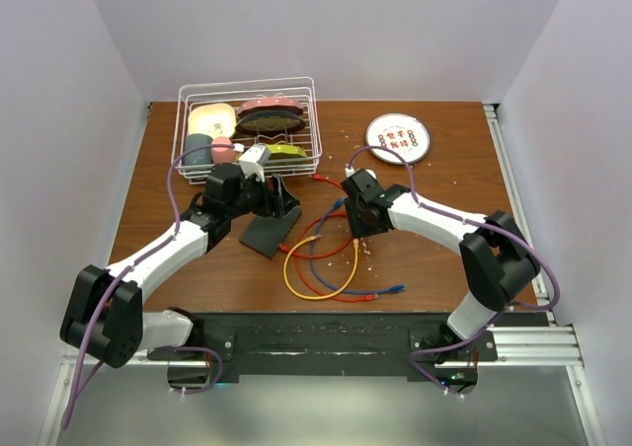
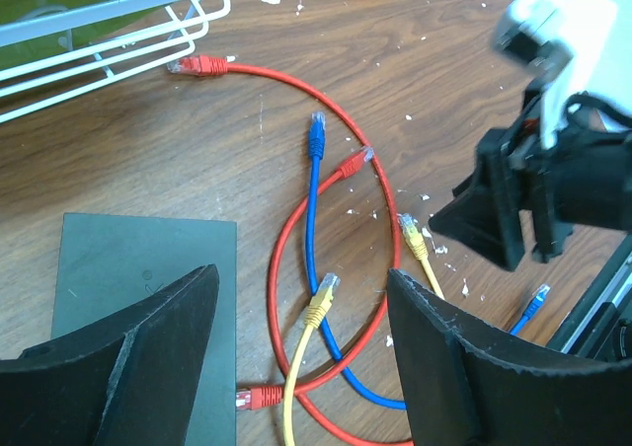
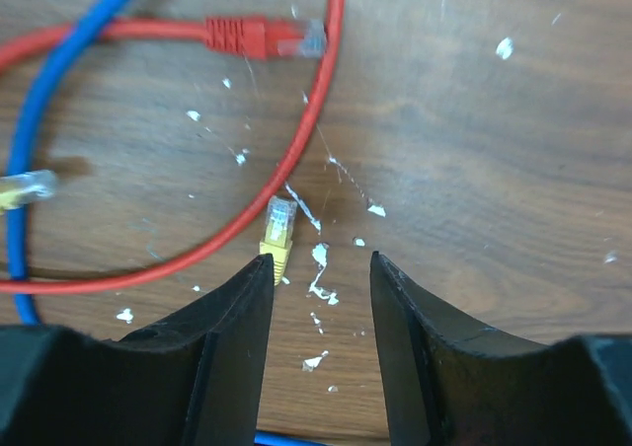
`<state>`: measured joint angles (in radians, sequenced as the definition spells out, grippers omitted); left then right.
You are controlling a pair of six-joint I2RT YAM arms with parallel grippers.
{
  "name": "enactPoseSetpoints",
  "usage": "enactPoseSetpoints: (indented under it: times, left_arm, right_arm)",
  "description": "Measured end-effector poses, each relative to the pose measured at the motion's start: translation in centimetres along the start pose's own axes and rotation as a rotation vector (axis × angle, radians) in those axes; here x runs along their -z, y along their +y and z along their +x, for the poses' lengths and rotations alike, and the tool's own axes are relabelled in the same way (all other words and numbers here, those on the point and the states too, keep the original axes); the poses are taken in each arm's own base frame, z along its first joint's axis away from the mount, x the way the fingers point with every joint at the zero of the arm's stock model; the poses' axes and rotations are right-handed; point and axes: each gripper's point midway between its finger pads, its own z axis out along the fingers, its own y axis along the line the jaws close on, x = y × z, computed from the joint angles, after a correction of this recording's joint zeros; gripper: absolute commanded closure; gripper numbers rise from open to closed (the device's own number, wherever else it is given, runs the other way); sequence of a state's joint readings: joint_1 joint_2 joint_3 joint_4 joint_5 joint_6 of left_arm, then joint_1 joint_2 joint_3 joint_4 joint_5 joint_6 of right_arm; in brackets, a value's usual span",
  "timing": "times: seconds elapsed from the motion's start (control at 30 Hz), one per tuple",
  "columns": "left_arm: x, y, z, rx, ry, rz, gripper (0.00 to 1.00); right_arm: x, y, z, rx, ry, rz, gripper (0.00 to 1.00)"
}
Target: Insert the plug into the switch port
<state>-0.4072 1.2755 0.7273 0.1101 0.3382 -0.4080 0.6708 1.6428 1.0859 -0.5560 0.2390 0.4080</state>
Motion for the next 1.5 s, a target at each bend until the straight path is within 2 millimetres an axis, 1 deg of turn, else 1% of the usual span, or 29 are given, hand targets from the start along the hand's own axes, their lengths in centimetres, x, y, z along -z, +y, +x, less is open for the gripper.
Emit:
enactPoseSetpoints:
  times: [0.17, 0.3, 0.4, 0.43, 0.5, 0.63, 0.83, 0.93, 1.0, 1.07, 1.13, 1.2, 1.27, 1.33, 1.43, 1.47, 1.5]
  left_arm:
    - [0.0, 0.0, 0.0, 0.001, 0.000, 0.000, 0.26]
    - [-0.1, 0.1, 0.1, 0.003, 0.005, 0.000, 0.26]
    - [-0.1, 0.1, 0.2, 0.003, 0.008, 0.001, 0.26]
    - [-0.1, 0.1, 0.2, 0.004, 0.008, 0.001, 0.26]
    - [-0.1, 0.2, 0.2, 0.005, 0.009, 0.001, 0.26]
    - [-0.1, 0.3, 0.2, 0.007, 0.008, -0.003, 0.26]
    - [0.0, 0.5, 0.1, 0.009, 0.006, -0.013, 0.26]
    - [0.4, 0.8, -0.1, 0.012, -0.001, -0.026, 0.26]
    - [0.6, 0.9, -0.4, 0.012, -0.011, -0.030, 0.26]
    - [0.8, 0.9, -0.8, 0.011, -0.023, -0.031, 0.26]
    - [1.1, 0.9, -1.1, 0.010, -0.034, -0.033, 0.26]
    - [1.3, 1.0, -1.5, 0.011, -0.045, -0.037, 0.26]
    - [1.8, 1.2, -1.9, 0.013, -0.060, -0.046, 0.26]
    - [2.4, 1.4, -2.5, 0.016, -0.078, -0.058, 0.26]
    - [3.2, 2.0, -3.4, 0.021, -0.110, -0.075, 0.26]
    - [3.5, 2.1, -3.7, 0.027, -0.120, -0.079, 0.26]
    - [3.7, 2.2, -4.0, 0.033, -0.130, -0.078, 0.26]
  right_arm:
    - [-0.7, 0.2, 1.9, -0.024, 0.048, -0.013, 0.53]
    - [-1.1, 0.9, 2.9, -0.035, 0.071, -0.037, 0.54]
    - [-1.9, 1.7, 3.7, -0.036, 0.091, -0.053, 0.55]
    - [-2.1, 1.8, 4.1, -0.033, 0.103, -0.054, 0.60]
    - [-2.3, 2.1, 4.1, -0.031, 0.096, -0.055, 0.63]
    - [-2.5, 1.7, 4.2, -0.032, 0.095, -0.025, 1.00]
    - [-2.6, 1.6, 3.6, -0.011, 0.093, 0.005, 1.00]
    - [-2.7, 1.3, 2.7, 0.044, 0.066, 0.032, 1.00]
    - [-2.4, 0.8, 1.7, 0.099, 0.037, 0.054, 1.00]
    - [-1.5, 0.7, -0.1, 0.138, -0.012, 0.057, 1.00]
    - [0.0, 0.9, -2.9, 0.167, -0.095, 0.052, 1.00]
    - [2.5, 1.4, -6.2, 0.187, -0.203, 0.025, 1.00]
    - [5.6, 2.0, -9.8, 0.200, -0.330, -0.013, 1.00]
    - [8.9, 2.6, -12.8, 0.213, -0.453, -0.058, 1.00]
    - [12.7, 3.4, -15.8, 0.251, -0.578, -0.116, 1.00]
    - [13.7, 3.9, -16.6, 0.264, -0.607, -0.142, 1.00]
    - [14.2, 4.5, -17.1, 0.280, -0.621, -0.168, 1.00]
